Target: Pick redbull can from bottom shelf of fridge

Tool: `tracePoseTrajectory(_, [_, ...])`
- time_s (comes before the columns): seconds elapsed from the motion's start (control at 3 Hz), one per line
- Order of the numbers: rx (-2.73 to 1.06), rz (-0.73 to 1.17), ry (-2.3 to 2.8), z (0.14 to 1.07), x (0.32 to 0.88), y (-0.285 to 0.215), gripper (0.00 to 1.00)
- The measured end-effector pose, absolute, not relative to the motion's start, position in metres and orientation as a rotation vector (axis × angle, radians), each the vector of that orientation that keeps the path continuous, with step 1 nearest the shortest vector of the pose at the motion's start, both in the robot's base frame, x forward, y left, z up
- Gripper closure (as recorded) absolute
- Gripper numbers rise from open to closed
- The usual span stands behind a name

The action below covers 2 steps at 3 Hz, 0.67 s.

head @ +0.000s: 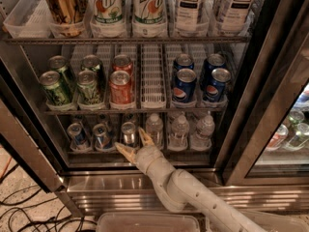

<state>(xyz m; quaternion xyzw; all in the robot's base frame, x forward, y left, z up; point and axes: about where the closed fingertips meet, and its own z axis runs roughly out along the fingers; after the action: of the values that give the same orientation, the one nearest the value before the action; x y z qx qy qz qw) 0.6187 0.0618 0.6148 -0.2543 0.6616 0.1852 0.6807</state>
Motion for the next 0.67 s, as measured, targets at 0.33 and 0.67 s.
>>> tracePoseTrajectory(0.33, [-0.573, 0.435, 1.485, 0.613, 0.635, 0.070, 0.30])
tracePoseTrajectory(0.67, [-0.579, 0.467, 1.500, 0.604, 0.642, 0.082, 0.32])
